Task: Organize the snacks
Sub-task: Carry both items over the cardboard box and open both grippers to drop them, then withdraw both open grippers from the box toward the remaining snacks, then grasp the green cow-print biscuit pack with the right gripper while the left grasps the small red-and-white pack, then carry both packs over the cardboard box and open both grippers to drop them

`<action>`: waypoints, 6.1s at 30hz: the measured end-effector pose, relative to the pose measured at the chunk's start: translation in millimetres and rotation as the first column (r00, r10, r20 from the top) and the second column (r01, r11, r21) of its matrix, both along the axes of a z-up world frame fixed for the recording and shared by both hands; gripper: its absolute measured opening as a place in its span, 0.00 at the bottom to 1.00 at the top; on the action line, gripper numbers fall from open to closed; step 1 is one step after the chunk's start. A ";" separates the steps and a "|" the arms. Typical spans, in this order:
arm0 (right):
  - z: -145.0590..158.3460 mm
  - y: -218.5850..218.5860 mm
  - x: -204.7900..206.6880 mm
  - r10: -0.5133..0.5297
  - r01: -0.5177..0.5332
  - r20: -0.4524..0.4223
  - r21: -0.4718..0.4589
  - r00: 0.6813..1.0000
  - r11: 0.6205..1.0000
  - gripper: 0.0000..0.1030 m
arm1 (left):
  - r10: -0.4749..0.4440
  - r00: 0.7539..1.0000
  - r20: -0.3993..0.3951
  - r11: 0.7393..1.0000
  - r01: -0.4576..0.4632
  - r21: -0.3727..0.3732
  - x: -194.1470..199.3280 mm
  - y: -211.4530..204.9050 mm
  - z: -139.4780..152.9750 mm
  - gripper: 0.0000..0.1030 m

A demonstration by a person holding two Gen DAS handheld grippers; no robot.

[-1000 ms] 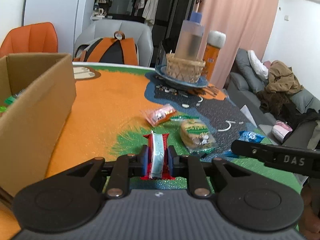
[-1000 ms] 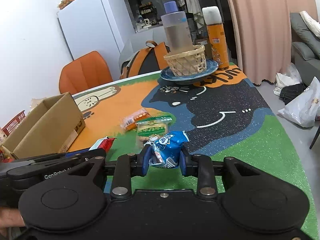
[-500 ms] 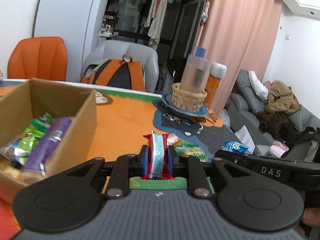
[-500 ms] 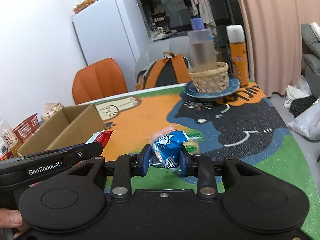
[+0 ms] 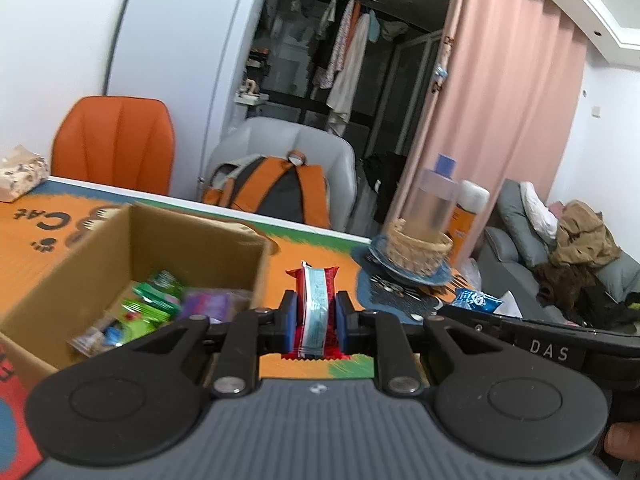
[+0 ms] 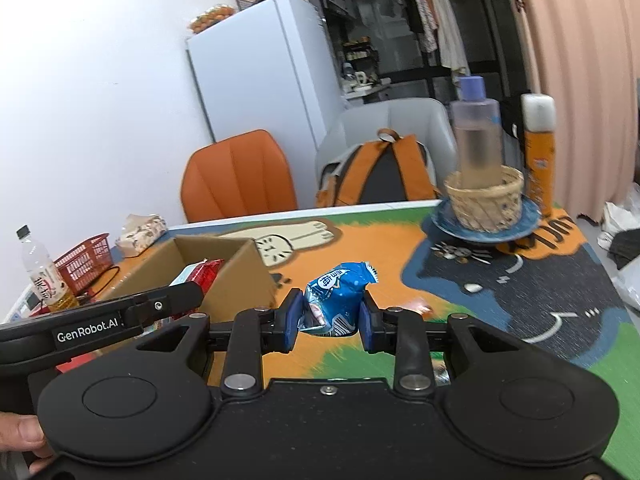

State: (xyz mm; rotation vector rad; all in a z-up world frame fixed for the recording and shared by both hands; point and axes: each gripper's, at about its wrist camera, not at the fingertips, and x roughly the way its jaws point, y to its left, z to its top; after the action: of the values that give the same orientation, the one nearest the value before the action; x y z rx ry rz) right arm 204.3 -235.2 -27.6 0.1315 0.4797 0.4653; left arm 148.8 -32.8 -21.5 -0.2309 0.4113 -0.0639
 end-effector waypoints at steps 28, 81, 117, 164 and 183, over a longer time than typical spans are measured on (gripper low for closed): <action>22.5 106.3 31.7 0.153 -0.153 0.026 0.005 0.988 0.988 0.29 | 0.188 0.982 -0.037 0.982 -0.188 -0.012 31.4 100.3 3.2 0.19; 4.9 -11.8 -0.9 0.003 0.002 -0.085 0.055 0.996 0.998 0.96 | 0.115 0.991 -0.066 0.990 -0.120 -0.073 -28.4 49.2 4.3 0.88; -59.7 -65.8 33.0 -0.109 0.110 -0.211 -0.009 0.971 0.994 0.83 | -0.136 0.980 -0.148 0.989 0.143 0.038 33.4 -52.5 -21.8 0.70; -83.9 -103.9 89.9 -0.207 0.212 -0.193 0.005 0.959 0.977 0.44 | -0.203 0.935 -0.292 0.938 0.272 0.217 151.9 -125.5 -84.5 0.42; -60.0 -85.8 60.3 -0.166 0.175 -0.162 0.049 0.973 0.983 0.44 | -0.145 0.968 -0.205 0.983 0.164 0.077 92.6 -98.1 -51.5 0.18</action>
State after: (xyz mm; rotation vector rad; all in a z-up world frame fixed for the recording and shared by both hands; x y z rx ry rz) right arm 264.6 -320.9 -87.6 0.2697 0.6035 0.3023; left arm 241.4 -130.9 -73.0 -0.1121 0.6302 -0.1751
